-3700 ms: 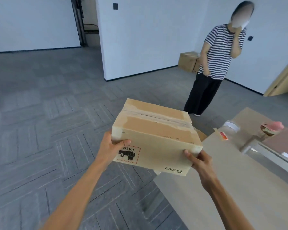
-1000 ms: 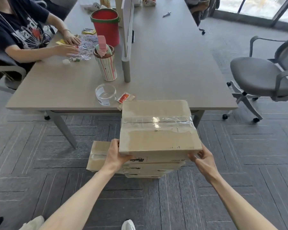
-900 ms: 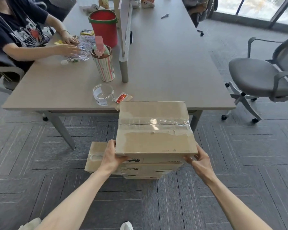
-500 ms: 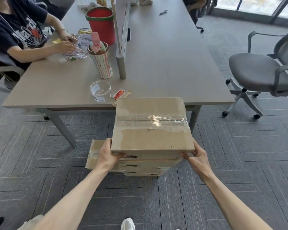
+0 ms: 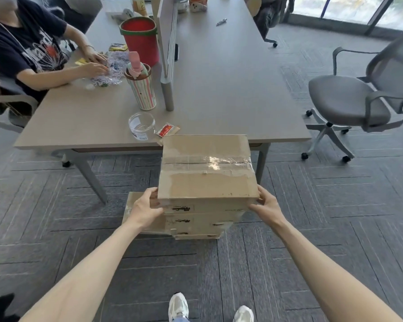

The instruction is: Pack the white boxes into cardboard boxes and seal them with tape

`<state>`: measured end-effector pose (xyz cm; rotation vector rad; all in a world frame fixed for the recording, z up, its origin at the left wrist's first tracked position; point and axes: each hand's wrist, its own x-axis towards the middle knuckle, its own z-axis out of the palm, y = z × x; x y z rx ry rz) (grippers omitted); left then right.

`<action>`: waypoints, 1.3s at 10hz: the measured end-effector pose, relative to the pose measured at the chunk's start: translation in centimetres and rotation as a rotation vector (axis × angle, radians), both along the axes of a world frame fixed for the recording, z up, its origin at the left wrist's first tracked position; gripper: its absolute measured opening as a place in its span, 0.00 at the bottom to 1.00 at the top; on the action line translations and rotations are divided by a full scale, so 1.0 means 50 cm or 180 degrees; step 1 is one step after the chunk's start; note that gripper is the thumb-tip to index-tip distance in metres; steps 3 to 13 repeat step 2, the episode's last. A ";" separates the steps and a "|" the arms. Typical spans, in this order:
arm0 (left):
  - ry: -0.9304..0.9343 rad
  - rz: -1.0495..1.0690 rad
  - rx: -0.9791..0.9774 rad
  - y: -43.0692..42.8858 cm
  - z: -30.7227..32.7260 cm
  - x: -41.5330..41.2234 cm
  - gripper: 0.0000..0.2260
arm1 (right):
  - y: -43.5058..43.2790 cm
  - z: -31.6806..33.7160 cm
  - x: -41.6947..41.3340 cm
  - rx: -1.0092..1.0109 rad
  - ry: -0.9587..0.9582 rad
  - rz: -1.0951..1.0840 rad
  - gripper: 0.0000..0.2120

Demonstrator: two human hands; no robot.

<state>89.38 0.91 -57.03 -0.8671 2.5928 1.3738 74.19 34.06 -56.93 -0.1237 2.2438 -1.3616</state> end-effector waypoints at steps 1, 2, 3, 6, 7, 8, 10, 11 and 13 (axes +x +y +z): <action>-0.0077 0.0050 -0.0086 0.018 0.048 0.036 0.26 | 0.000 0.070 0.024 0.0136 0.0061 -0.0058 0.28; -0.0064 -0.0123 -0.0365 0.050 0.086 0.056 0.21 | -0.003 0.122 0.051 0.0368 0.0442 0.0005 0.24; -0.0064 -0.0123 -0.0365 0.050 0.086 0.056 0.21 | -0.003 0.122 0.051 0.0368 0.0442 0.0005 0.24; -0.0064 -0.0123 -0.0365 0.050 0.086 0.056 0.21 | -0.003 0.122 0.051 0.0368 0.0442 0.0005 0.24; -0.0064 -0.0123 -0.0365 0.050 0.086 0.056 0.21 | -0.003 0.122 0.051 0.0368 0.0442 0.0005 0.24; -0.0064 -0.0123 -0.0365 0.050 0.086 0.056 0.21 | -0.003 0.122 0.051 0.0368 0.0442 0.0005 0.24; -0.0064 -0.0123 -0.0365 0.050 0.086 0.056 0.21 | -0.003 0.122 0.051 0.0368 0.0442 0.0005 0.24; -0.0064 -0.0123 -0.0365 0.050 0.086 0.056 0.21 | -0.003 0.122 0.051 0.0368 0.0442 0.0005 0.24; -0.0064 -0.0123 -0.0365 0.050 0.086 0.056 0.21 | -0.003 0.122 0.051 0.0368 0.0442 0.0005 0.24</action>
